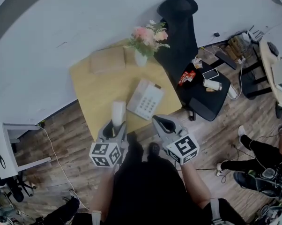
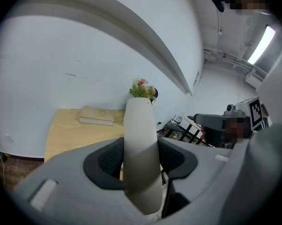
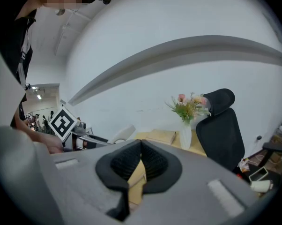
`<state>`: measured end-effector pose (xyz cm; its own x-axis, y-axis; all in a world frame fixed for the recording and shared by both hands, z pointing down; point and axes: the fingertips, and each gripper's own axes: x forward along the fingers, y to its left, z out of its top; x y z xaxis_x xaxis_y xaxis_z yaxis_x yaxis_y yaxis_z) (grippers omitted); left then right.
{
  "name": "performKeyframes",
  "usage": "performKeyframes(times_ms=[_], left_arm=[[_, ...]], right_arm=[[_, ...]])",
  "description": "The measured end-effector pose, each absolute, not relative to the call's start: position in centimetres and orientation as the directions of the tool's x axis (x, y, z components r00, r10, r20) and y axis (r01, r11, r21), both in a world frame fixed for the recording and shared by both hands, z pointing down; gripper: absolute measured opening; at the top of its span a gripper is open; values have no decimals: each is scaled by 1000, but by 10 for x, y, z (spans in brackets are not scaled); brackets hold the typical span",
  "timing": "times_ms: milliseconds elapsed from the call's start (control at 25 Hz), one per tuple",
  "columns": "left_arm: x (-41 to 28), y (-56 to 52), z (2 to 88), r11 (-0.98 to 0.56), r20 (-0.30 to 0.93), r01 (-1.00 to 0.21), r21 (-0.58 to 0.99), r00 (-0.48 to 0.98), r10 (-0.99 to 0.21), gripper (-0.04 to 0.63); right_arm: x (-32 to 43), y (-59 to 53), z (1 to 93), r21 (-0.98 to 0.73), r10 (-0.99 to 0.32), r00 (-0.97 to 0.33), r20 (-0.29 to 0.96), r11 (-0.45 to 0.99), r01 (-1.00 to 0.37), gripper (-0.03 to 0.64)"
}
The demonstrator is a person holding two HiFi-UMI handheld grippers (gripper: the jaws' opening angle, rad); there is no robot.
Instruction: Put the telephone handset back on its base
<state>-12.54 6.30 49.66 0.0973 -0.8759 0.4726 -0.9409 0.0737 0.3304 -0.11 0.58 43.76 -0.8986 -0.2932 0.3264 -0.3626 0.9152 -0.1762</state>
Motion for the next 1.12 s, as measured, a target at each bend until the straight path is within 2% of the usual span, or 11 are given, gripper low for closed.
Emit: performKeyframes(times_ms=[1120], left_arm=[[-134, -10, 553, -217, 571, -910, 353, 394, -721, 219]], right_arm=[[-8, -22, 452, -160, -549, -746, 378, 755, -636, 2]])
